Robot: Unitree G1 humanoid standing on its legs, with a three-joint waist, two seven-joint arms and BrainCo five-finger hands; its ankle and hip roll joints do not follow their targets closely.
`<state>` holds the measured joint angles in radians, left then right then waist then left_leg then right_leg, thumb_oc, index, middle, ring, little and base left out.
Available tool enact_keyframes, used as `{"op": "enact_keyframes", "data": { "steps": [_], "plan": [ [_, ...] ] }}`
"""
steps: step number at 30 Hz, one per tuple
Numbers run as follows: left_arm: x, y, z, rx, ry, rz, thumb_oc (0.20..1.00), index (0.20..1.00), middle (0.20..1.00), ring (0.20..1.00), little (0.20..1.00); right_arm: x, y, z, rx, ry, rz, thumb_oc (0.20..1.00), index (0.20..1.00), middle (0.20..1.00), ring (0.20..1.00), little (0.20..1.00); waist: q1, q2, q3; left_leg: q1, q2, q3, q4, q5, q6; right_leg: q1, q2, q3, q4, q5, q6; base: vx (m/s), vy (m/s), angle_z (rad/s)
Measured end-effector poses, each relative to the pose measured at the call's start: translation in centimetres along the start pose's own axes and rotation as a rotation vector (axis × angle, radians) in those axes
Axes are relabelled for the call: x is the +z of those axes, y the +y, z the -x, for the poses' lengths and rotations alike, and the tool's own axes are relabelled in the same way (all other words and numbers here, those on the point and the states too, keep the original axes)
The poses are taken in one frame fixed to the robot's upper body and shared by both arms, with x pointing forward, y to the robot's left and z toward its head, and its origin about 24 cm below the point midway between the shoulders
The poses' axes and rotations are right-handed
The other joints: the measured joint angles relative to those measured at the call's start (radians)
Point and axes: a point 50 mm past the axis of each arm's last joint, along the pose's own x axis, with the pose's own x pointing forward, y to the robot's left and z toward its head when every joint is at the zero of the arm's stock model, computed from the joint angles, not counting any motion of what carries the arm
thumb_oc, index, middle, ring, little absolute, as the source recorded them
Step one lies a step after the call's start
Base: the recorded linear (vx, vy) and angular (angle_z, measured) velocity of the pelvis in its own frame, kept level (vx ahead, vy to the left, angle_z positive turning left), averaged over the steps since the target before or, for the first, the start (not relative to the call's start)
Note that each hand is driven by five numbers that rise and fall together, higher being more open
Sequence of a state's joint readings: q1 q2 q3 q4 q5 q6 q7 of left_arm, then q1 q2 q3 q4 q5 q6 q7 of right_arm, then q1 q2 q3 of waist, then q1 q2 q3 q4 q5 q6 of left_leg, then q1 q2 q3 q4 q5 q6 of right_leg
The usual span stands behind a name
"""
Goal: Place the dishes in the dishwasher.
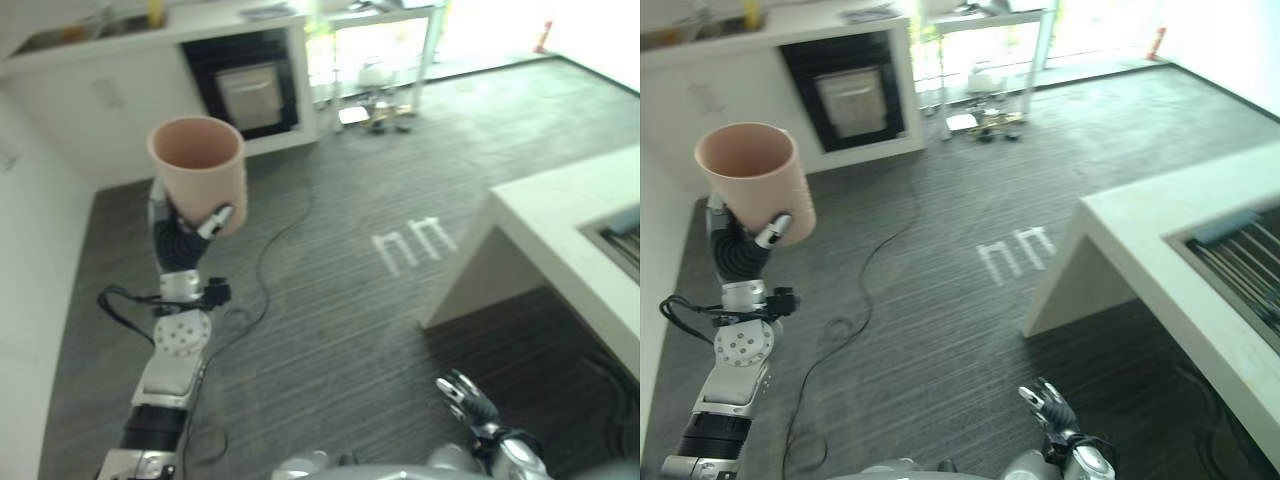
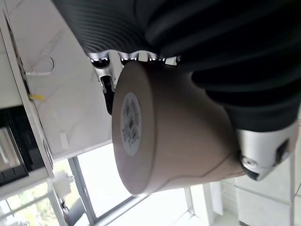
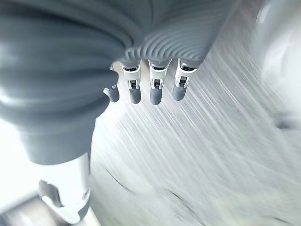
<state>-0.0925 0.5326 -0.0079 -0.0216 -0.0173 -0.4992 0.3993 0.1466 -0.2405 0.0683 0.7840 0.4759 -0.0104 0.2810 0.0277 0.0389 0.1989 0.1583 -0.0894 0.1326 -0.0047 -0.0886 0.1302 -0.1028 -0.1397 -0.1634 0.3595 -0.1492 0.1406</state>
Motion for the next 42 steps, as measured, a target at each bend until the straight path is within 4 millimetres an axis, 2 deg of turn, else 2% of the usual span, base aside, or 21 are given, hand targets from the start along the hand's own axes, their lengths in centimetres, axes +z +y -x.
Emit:
{"op": "enact_keyframes", "data": {
  "steps": [1,4,6,7,8,9,10,11,12,13,15,16,17,18,19,20,22,24,26,35,42],
  "plan": [
    [0.0,0.2,-0.1,0.008,-0.001,-0.003,0.2,0.2,0.2,0.2,0.2,-0.3,-0.4,0.2,-0.003,0.018,-0.003,1.0,1.0,1.0,1.0,1.0,-0.003,-0.005,-0.003,0.002,-0.007,-0.03,-0.001,0.0,-0.001,0.0,0.029,0.01,-0.052,0.003,-0.006,0.1,-0.183,1.04],
    [-0.1,0.2,-0.1,0.001,0.005,-0.008,0.2,0.2,0.2,0.2,0.2,-1.7,-1.5,0.7,-0.026,0.07,-0.043,1.0,1.0,1.0,1.0,1.0,-0.012,-0.02,-0.008,0.028,-0.03,-0.074,-0.013,0.0,0.0,-0.01,0.05,0.008,-0.089,0.03,-0.038,0.03,-0.235,0.82],
    [-0.5,0.0,0.1,-0.004,0.029,-0.014,0.2,0.2,0.2,0.2,0.2,-1.8,-1.3,0.4,0.001,0.091,-0.055,1.0,1.0,1.0,1.0,1.0,-0.004,-0.022,-0.011,0.037,-0.013,-0.073,-0.013,-0.004,-0.008,0.038,0.085,-0.08,-0.184,0.073,-0.102,0.05,-0.304,0.51],
    [-0.6,0.0,0.2,-0.014,0.034,-0.029,0.2,0.2,0.2,0.2,0.2,-2.0,-1.2,0.3,0.006,0.1,-0.058,1.0,1.0,1.0,1.0,1.0,0.002,-0.034,-0.016,0.038,-0.021,-0.071,-0.011,-0.004,-0.016,0.086,0.097,-0.096,-0.276,0.145,-0.137,0.03,-0.24,0.35],
    [-0.9,-0.1,0.7,-0.034,0.057,-0.035,0.2,0.2,0.2,0.2,0.2,-2.1,-1.2,0.3,0.004,0.111,-0.06,1.0,1.0,1.0,1.0,1.0,0.009,-0.053,-0.014,0.008,-0.039,-0.065,0.065,-0.018,-0.078,0.141,0.074,-0.1,-0.362,0.205,-0.132,0.01,-0.224,0.65],
    [-1.0,-0.1,0.9,-0.072,0.065,-0.051,0.2,0.2,0.2,0.2,0.2,-2.4,-0.7,0.2,0.014,0.123,-0.072,1.0,1.0,1.0,1.0,1.0,0.005,-0.092,-0.011,-0.058,0.008,-0.031,0.155,-0.086,-0.127,0.176,0.027,-0.13,-0.385,0.21,-0.127,-0.06,-0.247,0.8],
    [-0.7,0.0,1.2,-0.072,0.063,-0.053,0.2,0.2,0.2,0.2,0.2,-2.9,-1.2,0.6,0.002,0.141,-0.069,1.0,1.0,1.0,1.0,1.0,0.007,-0.077,-0.013,-0.069,0.13,-0.003,0.06,-0.033,-0.197,0.186,0.038,-0.128,-0.37,0.192,-0.109,-0.07,-0.183,0.95],
    [-0.7,-0.1,1.3,-0.071,0.063,-0.042,0.2,0.2,0.2,0.2,0.2,-2.5,-2.3,0.9,-0.025,0.142,-0.049,1.0,1.0,1.0,1.0,1.0,0.018,-0.035,0.0,-0.086,0.192,-0.042,0.057,0.063,-0.203,0.218,0.057,-0.129,-0.371,0.174,-0.089,-0.11,-0.185,0.61],
    [-0.9,-0.3,1.5,-0.069,0.088,-0.025,0.2,0.2,0.2,0.2,0.2,-2.5,-2.6,1.0,-0.036,0.152,-0.045,1.0,1.0,1.0,1.0,1.0,0.022,-0.023,0.006,-0.108,0.191,-0.034,0.105,0.068,-0.204,0.216,0.049,-0.126,-0.353,0.171,-0.088,-0.08,-0.099,0.72],
    [-0.9,-0.2,1.4,-0.072,0.088,-0.014,0.2,0.2,0.2,0.2,0.2,-2.9,-2.7,1.2,-0.041,0.158,-0.059,1.0,1.0,1.0,1.0,1.0,0.011,-0.03,-0.002,-0.138,0.18,-0.036,0.138,0.082,-0.222,0.219,0.045,-0.121,-0.371,0.162,-0.071,-0.1,-0.082,0.86],
    [-0.3,-0.2,0.5,-0.065,0.053,0.013,0.2,0.2,0.2,0.2,0.2,-3.0,-2.8,1.3,-0.043,0.154,-0.072,1.0,1.0,1.0,1.0,1.0,0.001,-0.041,-0.004,-0.165,0.157,-0.012,0.125,0.102,-0.226,0.223,0.037,-0.124,-0.386,0.13,-0.084,-0.06,-0.012,1.04],
    [0.0,-0.2,0.0,-0.058,0.039,0.045,0.2,0.2,0.2,0.2,0.2,-3.3,-3.6,1.7,-0.072,0.169,-0.08,1.0,1.0,1.0,1.0,1.0,0.009,-0.027,-0.001,-0.158,0.17,0.056,0.065,0.099,-0.225,0.218,0.039,-0.157,-0.389,0.137,-0.108,-0.04,0.062,0.91],
    [0.0,-0.3,-0.3,-0.079,0.029,0.04,0.2,0.2,0.2,0.2,0.2,-3.3,-3.7,1.8,-0.085,0.155,-0.118,1.0,1.0,1.0,1.0,1.0,0.0,-0.035,0.0,-0.158,0.189,0.158,0.073,0.053,-0.16,0.219,0.017,-0.188,-0.388,0.141,-0.109,-0.04,0.135,0.76],
    [0.2,-0.5,-0.4,-0.094,0.021,0.045,0.2,0.2,0.2,0.2,0.2,-3.4,-3.9,1.9,-0.093,0.15,-0.133,1.0,1.0,1.0,1.0,1.0,-0.005,-0.04,0.0,-0.155,0.2,0.194,0.099,0.05,-0.154,0.211,-0.004,-0.195,-0.371,0.13,-0.098,0.06,0.146,0.62],
    [0.1,-0.7,-0.4,-0.115,0.02,0.047,0.2,0.2,0.2,0.2,0.2,-3.4,-4.5,2.2,-0.117,0.14,-0.165,1.0,1.0,1.0,1.0,1.0,-0.05,-0.024,-0.001,-0.078,0.21,0.229,0.031,0.057,-0.159,0.235,-0.025,-0.208,-0.354,0.124,-0.065,0.07,0.157,0.4],
    [0.1,-0.8,-0.6,-0.116,0.018,0.047,0.2,0.2,0.2,0.2,0.2,-3.3,-4.7,2.3,-0.128,0.134,-0.177,1.0,1.0,1.0,1.0,1.0,-0.065,-0.007,-0.001,-0.039,0.203,0.238,-0.026,0.103,-0.178,0.248,-0.027,-0.21,-0.351,0.127,-0.042,0.07,0.139,0.28],
    [0.5,-0.8,-1.4,-0.128,-0.012,0.028,0.2,0.2,0.2,0.2,0.2,-4.2,-3.5,2.0,-0.099,0.149,-0.202,1.0,1.0,1.0,1.0,1.0,-0.086,-0.038,-0.004,-0.001,0.14,0.248,-0.083,0.118,-0.156,0.254,-0.067,-0.173,-0.393,0.16,0.006,0.08,0.187,-0.08],
    [0.5,-0.6,-1.7,-0.137,-0.014,0.009,0.2,0.2,0.2,0.2,0.2,-4.4,-3.3,1.9,-0.098,0.154,-0.198,1.0,1.0,1.0,1.0,1.0,-0.089,-0.047,-0.006,0.0,0.128,0.259,-0.082,0.115,-0.15,0.255,-0.079,-0.169,-0.403,0.18,0.017,0.06,0.078,-0.19],
    [0.4,-0.2,-1.9,-0.149,-0.002,-0.022,0.2,0.2,0.2,0.2,0.2,-4.7,-3.3,2.0,-0.098,0.173,-0.17,1.0,1.0,1.0,1.0,1.0,-0.091,-0.05,-0.009,0.002,0.123,0.258,-0.082,0.115,-0.15,0.271,-0.076,-0.176,-0.447,0.203,0.019,0.07,0.017,-0.14],
    [0.7,-1.1,-1.8,-0.237,-0.052,-0.164,0.2,0.2,0.2,0.2,0.2,-6.4,-4.5,3.3,-0.118,0.279,-0.141,1.0,1.0,1.0,1.0,1.0,-0.093,-0.023,-0.018,0.022,0.167,0.259,-0.083,0.117,-0.173,0.278,-0.025,-0.153,-0.448,0.202,-0.001,0.01,-0.014,-0.07],
    [0.8,-1.1,-1.9,-0.23,-0.055,-0.165,0.2,0.2,0.2,0.2,0.2,-7.4,-4.2,3.8,-0.085,0.301,-0.158,1.0,1.0,1.0,1.0,1.0,-0.108,-0.053,-0.048,0.022,0.168,0.27,-0.083,0.12,-0.174,0.27,-0.024,-0.138,-0.448,0.213,-0.008,0.01,0.001,-0.04]
  ]
}}
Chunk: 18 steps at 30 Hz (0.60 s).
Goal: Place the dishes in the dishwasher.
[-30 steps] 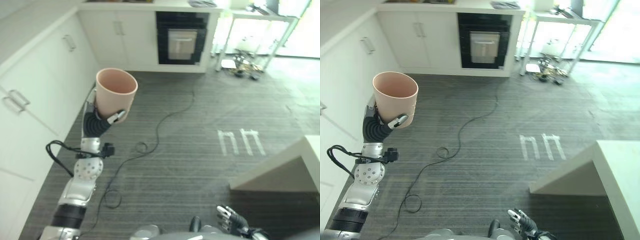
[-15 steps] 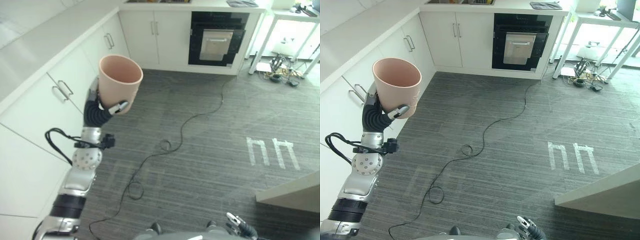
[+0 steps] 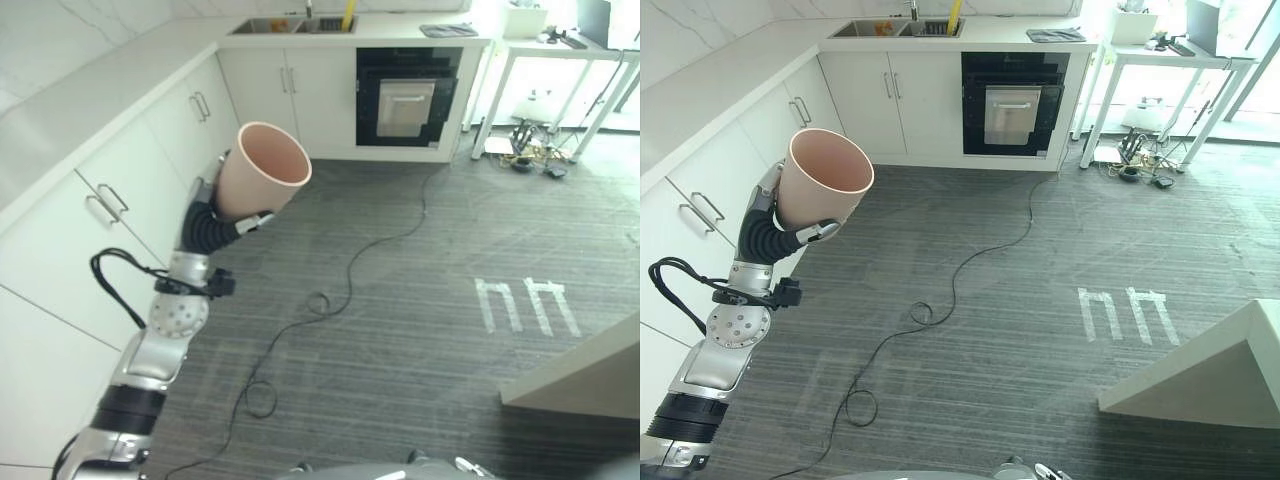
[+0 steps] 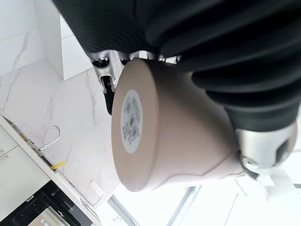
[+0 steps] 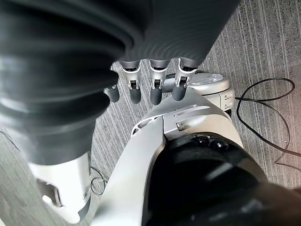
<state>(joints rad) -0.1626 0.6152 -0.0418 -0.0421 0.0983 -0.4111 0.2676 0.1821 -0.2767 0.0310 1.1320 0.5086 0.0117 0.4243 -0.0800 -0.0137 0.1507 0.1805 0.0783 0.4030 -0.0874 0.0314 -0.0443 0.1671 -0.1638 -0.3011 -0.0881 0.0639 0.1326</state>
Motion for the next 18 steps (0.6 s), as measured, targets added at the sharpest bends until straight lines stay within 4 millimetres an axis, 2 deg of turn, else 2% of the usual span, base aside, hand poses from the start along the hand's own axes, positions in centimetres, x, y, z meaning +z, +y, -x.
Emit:
{"op": "enact_keyframes", "data": {
  "steps": [2,3,5,6,12,14,15,16,17,18],
  "plan": [
    [0.0,0.0,0.0,0.004,0.001,0.003,0.2,0.2,0.2,0.2,0.2,0.0,0.2,-0.1,0.008,0.003,0.012,1.0,1.0,1.0,1.0,1.0,-0.003,-0.004,-0.003,0.004,-0.001,0.007,0.0,0.0,0.0,-0.001,0.0,0.008,0.0,0.002,-0.001,0.02,0.004,-0.14],
    [0.0,-0.8,0.2,-0.026,0.005,0.023,0.2,0.2,0.2,0.2,0.2,-0.6,0.0,0.1,0.004,0.025,0.03,1.0,1.0,1.0,1.0,1.0,-0.019,-0.005,-0.042,0.015,0.003,0.021,0.0,0.001,-0.002,0.001,0.003,0.022,0.0,0.008,-0.004,0.01,-0.027,-0.22],
    [-0.1,-1.7,0.5,0.067,0.057,0.237,0.2,0.2,0.2,0.2,0.2,0.2,0.0,-0.1,-0.012,0.0,0.04,1.0,1.0,1.0,1.0,1.0,0.002,-0.005,-0.044,0.009,0.006,0.019,0.0,0.001,-0.002,-0.01,0.008,0.039,0.0,0.01,-0.006,0.02,-0.091,-0.19],
    [-0.2,-1.8,0.5,0.071,0.072,0.28,0.2,0.2,0.2,0.2,0.2,0.6,0.1,-0.1,-0.003,-0.019,0.046,1.0,1.0,1.0,1.0,1.0,0.002,-0.008,-0.045,0.004,0.006,0.019,0.0,0.002,-0.004,-0.018,0.013,0.044,0.0,0.012,-0.008,0.03,-0.102,-0.08],
    [-0.3,-2.7,0.7,0.063,0.098,0.357,0.2,0.2,0.2,0.2,0.2,2.4,0.8,-0.7,0.007,-0.072,0.06,1.0,1.0,1.0,1.0,1.0,0.003,0.002,-0.049,-0.002,0.014,-0.011,0.001,0.004,-0.006,-0.016,0.018,0.041,0.0,0.009,-0.011,0.04,-0.128,0.04],
    [-0.3,-2.8,0.7,0.067,0.106,0.365,0.2,0.2,0.2,0.2,0.2,2.5,1.2,-0.9,0.023,-0.074,0.073,1.0,1.0,1.0,1.0,1.0,0.004,0.004,-0.048,-0.004,0.019,-0.011,0.001,0.006,-0.009,-0.017,0.024,0.041,-0.004,0.007,-0.014,0.0,-0.213,0.05],
    [-0.4,-2.9,0.7,0.07,0.109,0.371,0.2,0.2,0.2,0.2,0.2,2.6,1.5,-0.9,0.031,-0.077,0.085,1.0,1.0,1.0,1.0,1.0,0.004,0.008,-0.047,-0.02,0.03,-0.02,0.027,0.006,-0.013,-0.016,0.034,0.046,0.002,-0.011,-0.012,0.01,-0.189,0.31],
    [-0.5,-2.9,0.6,0.074,0.113,0.383,0.2,0.2,0.2,0.2,0.2,2.8,1.8,-1.0,0.044,-0.077,0.104,1.0,1.0,1.0,1.0,1.0,-0.008,0.009,-0.044,-0.058,0.048,-0.047,0.08,-0.005,-0.028,-0.028,0.055,0.078,0.024,-0.041,-0.036,0.01,-0.215,0.4],
    [-0.5,-2.9,0.7,0.071,0.117,0.383,0.2,0.2,0.2,0.2,0.2,3.2,2.1,-1.2,0.051,-0.082,0.117,1.0,1.0,1.0,1.0,1.0,0.01,0.007,-0.036,-0.133,0.083,-0.086,0.216,-0.02,-0.055,-0.086,0.068,0.089,0.122,-0.098,-0.076,0.07,-0.209,0.27],
    [-1.0,-3.0,0.9,0.07,0.141,0.38,0.2,0.2,0.2,0.2,0.2,4.1,2.5,-1.5,0.061,-0.099,0.141,1.0,1.0,1.0,1.0,1.0,0.034,-0.014,-0.019,-0.25,0.105,-0.146,0.427,0.017,-0.112,-0.156,0.05,0.1,0.258,-0.162,-0.101,0.11,-0.138,0.09]
  ]
}}
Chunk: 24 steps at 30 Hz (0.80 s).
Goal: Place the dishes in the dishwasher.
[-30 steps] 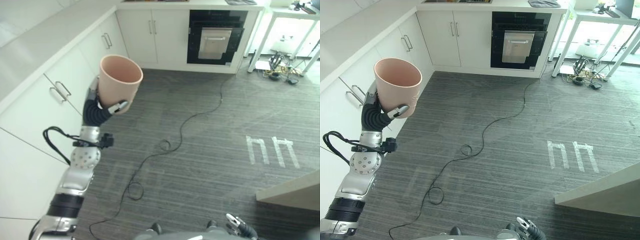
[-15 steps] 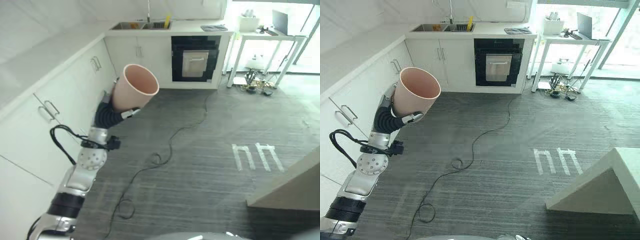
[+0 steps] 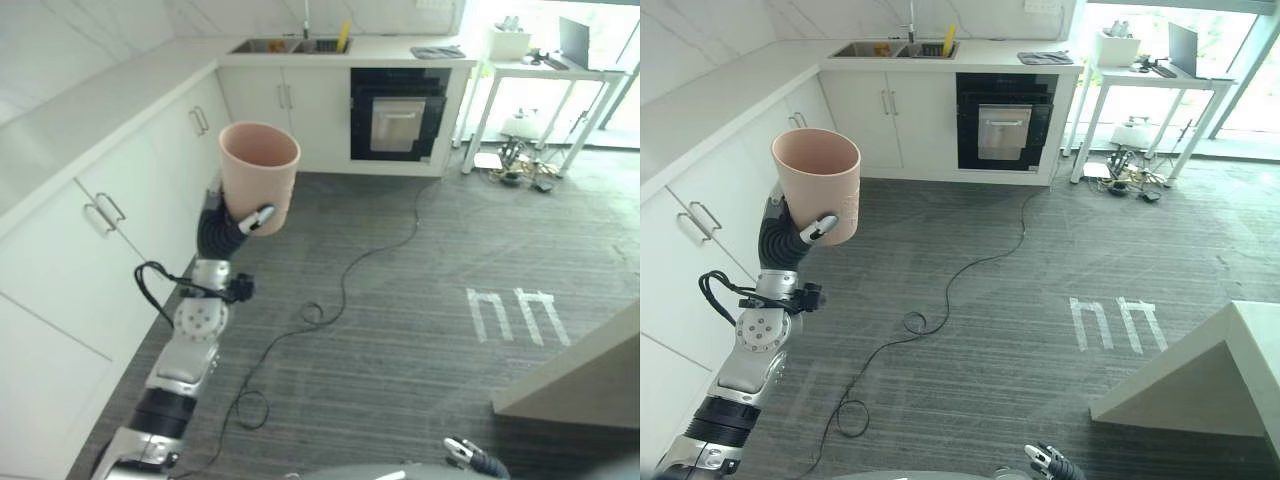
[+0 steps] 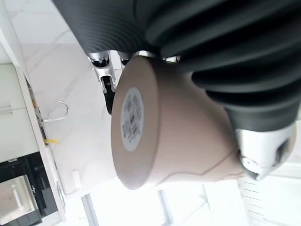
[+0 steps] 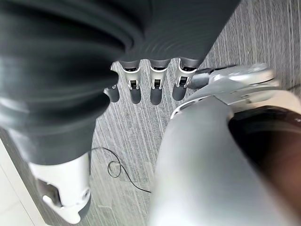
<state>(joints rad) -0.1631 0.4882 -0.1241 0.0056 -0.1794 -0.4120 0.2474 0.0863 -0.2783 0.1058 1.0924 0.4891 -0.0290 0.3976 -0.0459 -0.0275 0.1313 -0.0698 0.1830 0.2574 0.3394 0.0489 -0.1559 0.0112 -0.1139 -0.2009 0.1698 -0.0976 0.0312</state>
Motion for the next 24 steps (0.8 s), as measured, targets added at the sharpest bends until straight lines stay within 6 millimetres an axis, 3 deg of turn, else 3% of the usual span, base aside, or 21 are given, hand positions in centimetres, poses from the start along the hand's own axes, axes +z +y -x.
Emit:
{"op": "enact_keyframes", "data": {
  "steps": [1,2,3,4,5,6,8,9,10,12,14,15,16,17,18,19,20,21,22,23,24],
  "plan": [
    [-0.2,0.2,0.0,-0.003,0.006,-0.005,0.2,0.2,0.2,0.2,0.2,0.6,-0.1,-0.1,-0.001,-0.012,0.011,1.0,1.0,1.0,1.0,1.0,0.006,-0.024,0.017,-0.089,0.011,-0.06,0.145,0.052,-0.029,-0.033,-0.007,0.007,0.063,-0.031,-0.027,0.23,-0.009,0.02],
    [-0.5,0.2,0.2,-0.009,0.019,0.003,0.2,0.2,0.2,0.2,0.2,1.0,-0.4,-0.2,-0.013,-0.015,0.023,1.0,1.0,1.0,1.0,1.0,0.009,-0.024,0.032,-0.183,0.023,-0.118,0.274,0.124,-0.028,-0.041,-0.001,0.01,0.072,-0.038,-0.038,0.3,0.109,-0.11],
    [-1.2,0.3,0.7,-0.015,0.055,0.003,0.2,0.2,0.2,0.2,0.2,1.2,-0.8,-0.1,-0.031,-0.01,0.029,1.0,1.0,1.0,1.0,1.0,0.029,-0.023,0.038,-0.209,0.022,-0.123,0.273,0.076,-0.014,-0.041,0.006,0.023,0.06,-0.033,-0.041,0.37,0.195,-0.27],
    [-1.6,0.5,1.1,-0.018,0.08,0.009,0.2,0.2,0.2,0.2,0.2,1.1,-1.2,0.1,-0.042,-0.002,0.035,1.0,1.0,1.0,1.0,1.0,0.035,-0.021,0.038,-0.201,0.017,-0.103,0.199,0.045,0.004,-0.036,0.01,0.023,0.036,-0.032,-0.04,0.38,0.235,-0.37],
    [-1.8,0.5,1.2,-0.024,0.088,0.017,0.2,0.2,0.2,0.2,0.2,0.9,-2.4,0.7,-0.079,0.012,0.038,1.0,1.0,1.0,1.0,1.0,0.034,0.008,0.052,-0.106,0.007,-0.049,-0.244,0.039,0.001,0.046,0.062,0.014,-0.122,-0.01,-0.012,0.56,0.397,-0.2],
    [-1.9,0.5,1.1,-0.025,0.089,0.015,0.2,0.2,0.2,0.2,0.2,0.7,-2.6,0.9,-0.086,0.019,0.038,1.0,1.0,1.0,1.0,1.0,0.027,0.014,0.062,-0.077,0.012,-0.047,-0.353,0.042,-0.002,0.073,0.077,-0.005,-0.16,0.013,-0.012,0.57,0.399,-0.01],
    [-3.1,-0.9,0.9,-0.02,0.131,0.072,0.2,0.2,0.2,0.2,0.2,-0.7,-4.6,2.6,-0.153,0.013,0.008,1.0,1.0,1.0,1.0,1.0,-0.012,0.04,0.102,-0.12,0.123,0.11,-0.392,0.049,-0.023,0.082,0.082,-0.108,-0.122,0.028,-0.043,0.6,0.553,0.24],
    [-3.2,-1.0,1.0,-0.023,0.137,0.075,0.2,0.2,0.2,0.2,0.2,-0.9,-4.8,2.8,-0.154,0.033,0.027,1.0,1.0,1.0,1.0,1.0,-0.017,0.03,0.11,-0.131,0.137,0.155,-0.362,0.043,-0.013,0.084,0.074,-0.109,-0.114,0.023,-0.042,0.49,0.472,-0.23],
    [-3.2,-1.0,1.1,-0.036,0.138,0.075,0.2,0.2,0.2,0.2,0.2,-0.6,-4.8,2.8,-0.155,0.028,0.023,1.0,1.0,1.0,1.0,1.0,0.001,0.012,0.116,-0.125,0.085,0.039,-0.282,0.035,-0.002,0.093,0.051,-0.048,-0.119,0.019,-0.043,0.48,0.33,-0.52],
    [-3.1,-1.1,1.0,-0.046,0.131,0.076,0.2,0.2,0.2,0.2,0.2,0.0,-4.4,2.4,-0.14,0.0,0.013,1.0,1.0,1.0,1.0,1.0,0.003,0.032,0.118,-0.084,0.036,-0.012,-0.277,0.036,0.001,0.104,0.057,-0.036,-0.119,0.016,-0.035,0.43,0.3,-0.39],
    [-3.1,-1.3,1.0,-0.095,0.134,0.079,0.2,0.2,0.2,0.2,0.2,0.4,-2.9,1.9,-0.099,-0.074,-0.037,1.0,1.0,1.0,1.0,1.0,0.009,0.047,0.117,-0.007,-0.072,-0.024,-0.234,0.002,0.071,0.126,0.032,-0.032,-0.05,-0.051,0.004,0.3,0.261,-0.11],
    [-3.0,-0.9,0.9,-0.108,0.128,0.061,0.2,0.2,0.2,0.2,0.2,0.4,-1.4,1.1,-0.058,-0.096,-0.055,1.0,1.0,1.0,1.0,1.0,0.028,0.035,0.118,0.028,-0.111,-0.018,-0.252,-0.008,0.15,0.13,0.002,-0.016,-0.004,-0.079,0.023,0.34,0.312,0.23],
    [-2.9,-0.9,0.5,-0.154,0.121,0.048,0.2,0.2,0.2,0.2,0.2,1.5,1.1,0.4,-0.002,-0.189,-0.086,1.0,1.0,1.0,1.0,1.0,0.025,0.019,0.139,0.076,-0.179,-0.023,-0.231,-0.044,0.208,0.035,-0.089,-0.019,0.32,-0.097,0.101,0.56,0.405,0.44],
    [-2.4,-0.5,0.4,-0.178,0.097,0.027,0.2,0.2,0.2,0.2,0.2,2.7,2.4,0.2,0.027,-0.267,-0.095,1.0,1.0,1.0,1.0,1.0,0.035,0.007,0.12,0.135,-0.241,-0.026,-0.215,-0.127,0.259,-0.093,-0.187,0.036,0.721,-0.002,0.208,1.08,-0.113,0.39],
    [-1.7,0.2,0.0,-0.184,0.069,-0.011,0.2,0.2,0.2,0.2,0.2,4.7,3.2,0.2,0.064,-0.345,-0.022,1.0,1.0,1.0,1.0,1.0,0.022,0.007,0.125,0.175,-0.29,-0.051,-0.211,-0.223,0.343,-0.34,-0.167,0.104,1.0,0.261,0.25,1.13,-0.255,-0.1],
    [-1.6,-0.4,-0.1,-0.187,0.063,0.002,0.2,0.2,0.2,0.2,0.2,6.1,3.2,0.3,0.067,-0.389,-0.016,1.0,1.0,1.0,1.0,1.0,-0.003,0.009,0.13,0.192,-0.271,-0.051,-0.209,-0.221,0.307,-0.431,-0.113,0.089,1.02,0.144,0.234,0.91,-0.484,-0.29],
    [-1.3,-0.3,-0.2,-0.18,0.051,-0.007,0.2,0.2,0.2,0.2,0.2,6.8,3.2,0.2,0.071,-0.402,-0.024,1.0,1.0,1.0,1.0,1.0,-0.042,0.019,0.134,0.18,-0.236,-0.074,-0.185,-0.237,0.269,-0.462,-0.047,0.06,0.872,0.051,0.217,0.32,-0.194,0.81],
    [0.2,-2.8,-2.4,-0.285,-0.045,-0.051,0.2,0.2,0.2,0.2,0.2,5.3,1.5,0.3,0.005,-0.342,-0.063,1.0,1.0,1.0,1.0,1.0,-0.12,-0.051,0.136,0.281,-0.279,-0.105,-0.28,-0.229,0.181,-0.452,-0.035,-0.055,0.142,0.03,0.097,0.63,-0.391,1.03],
    [0.1,-2.7,-2.2,-0.282,-0.038,-0.05,0.2,0.2,0.2,0.2,0.2,4.4,0.8,0.7,-0.025,-0.313,-0.065,1.0,1.0,1.0,1.0,1.0,-0.123,-0.051,0.138,0.317,-0.289,-0.105,-0.283,-0.238,0.168,-0.452,-0.024,-0.058,0.112,0.046,0.063,0.67,-0.432,1.47],
    [-0.5,-2.1,-1.2,-0.252,-0.004,-0.051,0.2,0.2,0.2,0.2,0.2,1.4,-0.7,1.0,-0.098,-0.233,-0.143,1.0,1.0,1.0,1.0,1.0,-0.149,-0.036,0.139,0.356,-0.326,-0.12,-0.22,-0.254,0.134,-0.451,-0.023,-0.086,0.18,0.049,0.037,1.21,-1.032,0.99],
    [-2.4,-3.4,1.4,-0.232,0.112,0.021,0.2,0.2,0.2,0.2,0.2,-1.1,-2.6,2.3,-0.174,-0.155,-0.184,1.0,1.0,1.0,1.0,1.0,-0.142,0.044,0.132,0.438,-0.339,-0.078,-0.166,-0.259,0.105,-0.293,0.037,-0.122,0.12,0.086,-0.144,0.79,-0.778,1.1]
  ]
}}
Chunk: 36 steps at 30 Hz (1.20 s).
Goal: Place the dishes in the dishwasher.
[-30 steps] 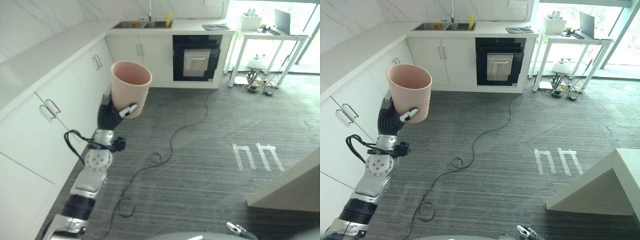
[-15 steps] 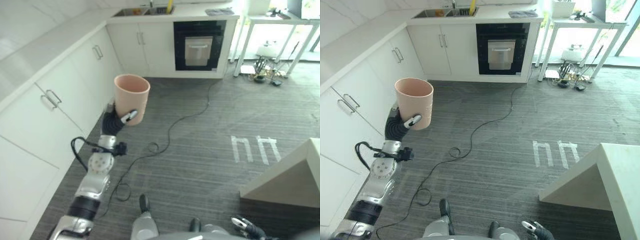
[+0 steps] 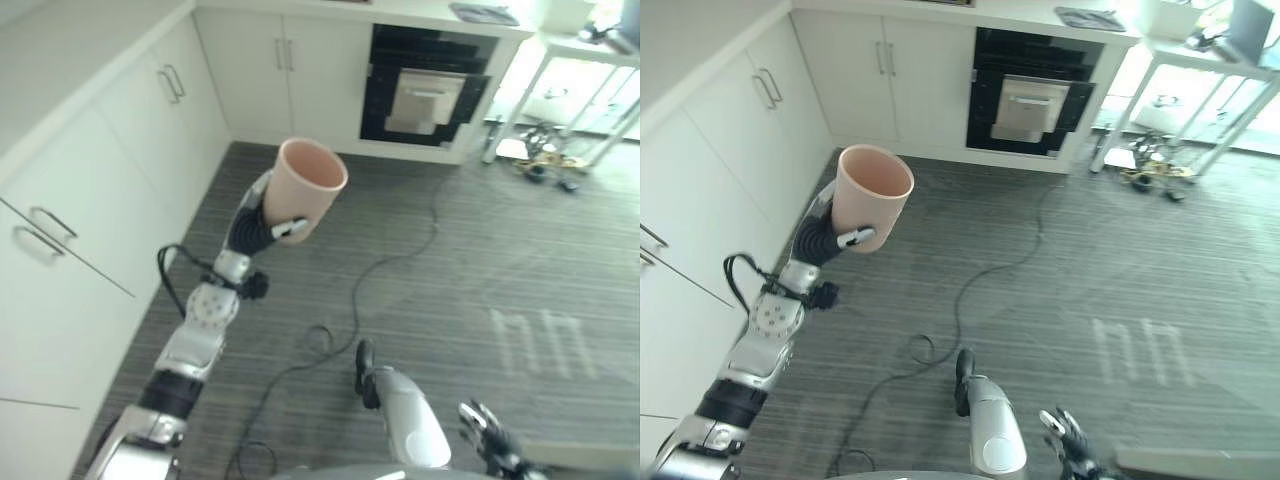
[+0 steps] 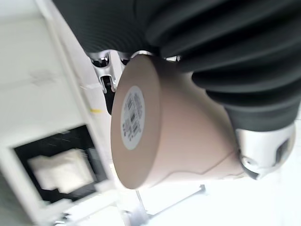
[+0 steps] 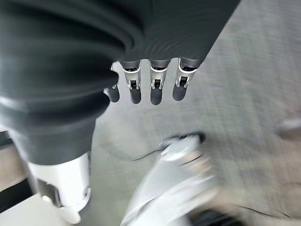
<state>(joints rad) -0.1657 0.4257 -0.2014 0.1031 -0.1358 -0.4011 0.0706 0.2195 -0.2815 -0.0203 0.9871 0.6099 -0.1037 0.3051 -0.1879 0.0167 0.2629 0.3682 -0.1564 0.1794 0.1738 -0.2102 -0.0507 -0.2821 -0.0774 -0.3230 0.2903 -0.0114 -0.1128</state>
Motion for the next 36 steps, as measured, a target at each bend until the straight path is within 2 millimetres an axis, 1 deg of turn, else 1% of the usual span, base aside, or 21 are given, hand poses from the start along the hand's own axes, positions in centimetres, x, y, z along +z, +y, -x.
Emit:
{"op": "enact_keyframes", "data": {
  "steps": [1,2,3,4,5,6,7,8,9,11,13,16,17,18,21,25,29,31,32,33,36],
  "plan": [
    [-0.3,-0.5,0.3,0.005,0.013,0.024,0.2,0.2,0.2,0.2,0.2,-0.2,-0.2,-0.1,-0.018,0.025,-0.002,1.0,1.0,1.0,1.0,1.0,-0.002,0.004,0.0,0.018,-0.001,-0.013,0.018,0.023,-0.039,0.002,-0.009,0.03,0.06,-0.005,-0.01,0.77,-0.839,0.51],
    [-0.4,-1.4,1.0,0.013,0.029,0.064,0.2,0.2,0.2,0.2,0.2,1.4,0.4,-0.5,0.013,-0.023,0.017,1.0,1.0,1.0,1.0,1.0,0.026,0.039,-0.016,-0.032,0.061,0.078,0.263,0.07,-0.03,0.057,0.04,0.088,0.082,-0.065,-0.093,0.32,-0.409,-0.15],
    [-0.2,-0.5,1.0,-0.003,0.025,0.011,0.2,0.2,0.2,0.2,0.2,4.0,2.6,-1.5,0.096,-0.123,0.059,1.0,1.0,1.0,1.0,1.0,0.044,0.027,-0.044,-0.138,0.14,0.1,0.379,0.018,-0.004,0.155,0.074,0.105,-0.005,-0.095,-0.084,0.55,-0.669,-0.44],
    [0.3,0.4,0.9,-0.009,0.006,-0.028,0.2,0.2,0.2,0.2,0.2,5.1,3.5,-1.9,0.136,-0.152,0.091,1.0,1.0,1.0,1.0,1.0,0.051,0.004,-0.05,-0.205,0.166,0.072,0.396,0.053,-0.023,0.178,0.075,0.115,-0.005,-0.123,-0.104,0.53,-0.695,-1.05],
    [1.1,1.7,1.3,0.042,-0.025,-0.041,0.2,0.2,0.2,0.2,0.2,6.9,4.3,-2.3,0.175,-0.19,0.144,1.0,1.0,1.0,1.0,1.0,0.067,0.004,-0.049,-0.285,0.172,0.048,0.575,0.264,-0.108,0.15,0.11,-0.006,0.145,-0.249,-0.117,0.49,-0.575,-1.09],
    [1.6,2.4,1.4,0.036,-0.036,-0.074,0.2,0.2,0.2,0.2,0.2,6.4,4.9,-2.4,0.19,-0.192,0.122,1.0,1.0,1.0,1.0,1.0,0.081,-0.058,-0.07,-0.363,0.182,0.065,0.717,0.445,-0.14,0.223,0.13,-0.016,-0.008,-0.274,-0.163,0.35,-0.299,-0.67],
    [2.2,2.1,0.7,0.013,-0.066,-0.074,0.2,0.2,0.2,0.2,0.2,5.7,4.1,-2.1,0.171,-0.179,0.088,1.0,1.0,1.0,1.0,1.0,0.066,-0.064,-0.078,-0.515,0.251,0.081,0.95,0.443,-0.091,0.263,0.161,0.008,-0.086,-0.203,-0.164,0.37,-0.13,-0.22],
    [2.5,1.7,0.5,0.0,-0.095,-0.06,0.2,0.2,0.2,0.2,0.2,5.2,3.6,-2.3,0.135,-0.155,0.046,1.0,1.0,1.0,1.0,1.0,0.104,-0.07,-0.075,-0.636,0.267,0.067,1.011,0.275,-0.02,0.277,0.173,0.052,-0.089,-0.2,-0.147,0.33,-0.016,-0.54],
    [1.9,1.7,0.8,-0.006,-0.07,-0.059,0.2,0.2,0.2,0.2,0.2,5.4,3.5,-2.5,0.128,-0.148,0.049,1.0,1.0,1.0,1.0,1.0,0.142,-0.079,-0.064,-0.695,0.233,0.049,0.891,0.164,0.023,0.327,0.172,0.11,-0.132,-0.189,-0.124,0.32,0.007,-1.23],
    [0.1,2.4,1.7,-0.005,0.029,-0.09,0.2,0.2,0.2,0.2,0.2,5.8,4.3,-2.9,0.163,-0.139,0.082,1.0,1.0,1.0,1.0,1.0,0.157,-0.08,-0.054,-0.721,0.198,0.062,0.583,0.127,0.035,0.445,0.16,0.143,-0.201,-0.199,-0.038,0.3,0.06,-1.15],
    [-0.4,2.5,1.9,-0.007,0.06,-0.099,0.2,0.2,0.2,0.2,0.2,5.4,5.1,-2.8,0.21,-0.135,0.116,1.0,1.0,1.0,1.0,1.0,0.138,-0.065,-0.055,-0.696,0.164,0.098,0.177,0.206,0.085,0.584,0.16,0.149,-0.209,-0.273,0.09,0.4,0.098,-0.82],
    [-0.3,2.4,1.9,-0.001,0.046,-0.091,0.2,0.2,0.2,0.2,0.2,4.0,4.6,-2.5,0.206,-0.078,0.155,1.0,1.0,1.0,1.0,1.0,0.157,-0.028,-0.086,-0.662,0.091,-0.003,-0.073,0.236,0.121,0.709,0.142,0.179,-0.228,-0.337,0.199,0.38,0.081,-1.07],
    [-0.4,2.6,1.9,0.016,0.053,-0.089,0.2,0.2,0.2,0.2,0.2,3.2,5.0,-2.4,0.216,-0.054,0.158,1.0,1.0,1.0,1.0,1.0,0.162,-0.045,-0.093,-0.64,0.066,0.0,-0.048,0.303,0.201,0.728,0.104,0.201,-0.203,-0.338,0.212,0.36,0.088,-1.17],
    [-0.4,2.4,1.9,0.006,0.056,-0.088,0.2,0.2,0.2,0.2,0.2,2.7,4.7,-2.2,0.211,-0.044,0.157,1.0,1.0,1.0,1.0,1.0,0.152,-0.039,-0.093,-0.607,0.063,-0.022,-0.07,0.379,0.221,0.713,0.09,0.199,-0.156,-0.374,0.219,0.33,0.109,-0.88],
    [-0.1,2.6,1.1,0.007,0.038,-0.095,0.2,0.2,0.2,0.2,0.2,1.8,4.1,-1.9,0.186,-0.021,0.147,1.0,1.0,1.0,1.0,1.0,0.119,-0.026,-0.079,-0.439,0.041,-0.041,-0.183,0.373,0.21,0.65,0.068,0.198,-0.225,-0.372,0.201,0.37,0.167,-0.26],
    [0.2,3.5,0.9,0.04,0.02,-0.102,0.2,0.2,0.2,0.2,0.2,2.3,5.2,-2.2,0.223,-0.035,0.173,1.0,1.0,1.0,1.0,1.0,0.145,-0.012,-0.08,-0.357,0.014,-0.046,-0.173,0.272,0.173,0.519,0.023,0.2,-0.165,-0.296,0.177,0.26,0.141,-0.04],
    [0.3,3.5,0.8,0.019,0.019,-0.104,0.2,0.2,0.2,0.2,0.2,2.8,6.3,-2.6,0.237,-0.067,0.159,1.0,1.0,1.0,1.0,1.0,0.173,-0.008,-0.076,-0.305,0.003,-0.081,-0.18,0.236,0.194,0.496,0.005,0.194,-0.027,-0.248,0.188,0.21,0.155,0.28],
    [0.3,3.2,0.7,0.001,0.013,-0.103,0.2,0.2,0.2,0.2,0.2,3.2,6.7,-2.7,0.223,-0.088,0.153,1.0,1.0,1.0,1.0,1.0,0.176,-0.012,-0.072,-0.277,0.028,-0.087,-0.183,0.22,0.204,0.36,0.016,0.208,0.284,-0.215,0.267,0.23,0.13,0.18],
    [0.3,3.1,0.7,-0.003,0.014,-0.103,0.2,0.2,0.2,0.2,0.2,3.3,6.9,-2.8,0.227,-0.093,0.155,1.0,1.0,1.0,1.0,1.0,0.171,-0.013,-0.07,-0.276,0.033,-0.089,-0.183,0.215,0.206,0.33,0.016,0.212,0.338,-0.195,0.297,0.21,0.037,-0.1],
    [0.2,2.9,0.7,0.001,0.021,-0.099,0.2,0.2,0.2,0.2,0.2,3.6,7.2,-2.8,0.231,-0.106,0.16,1.0,1.0,1.0,1.0,1.0,0.172,-0.016,-0.058,-0.262,0.054,-0.088,-0.177,0.197,0.203,0.222,0.001,0.217,0.539,-0.155,0.335,0.17,-0.027,-0.08],
    [0.3,2.1,0.5,-0.002,0.012,-0.083,0.2,0.2,0.2,0.2,0.2,4.7,6.6,-2.7,0.218,-0.136,0.187,1.0,1.0,1.0,1.0,1.0,0.161,0.037,-0.026,-0.227,0.098,-0.074,-0.182,0.162,0.199,0.118,-0.071,0.144,0.491,-0.205,0.294,0.18,-0.141,-0.31]
  ]
}}
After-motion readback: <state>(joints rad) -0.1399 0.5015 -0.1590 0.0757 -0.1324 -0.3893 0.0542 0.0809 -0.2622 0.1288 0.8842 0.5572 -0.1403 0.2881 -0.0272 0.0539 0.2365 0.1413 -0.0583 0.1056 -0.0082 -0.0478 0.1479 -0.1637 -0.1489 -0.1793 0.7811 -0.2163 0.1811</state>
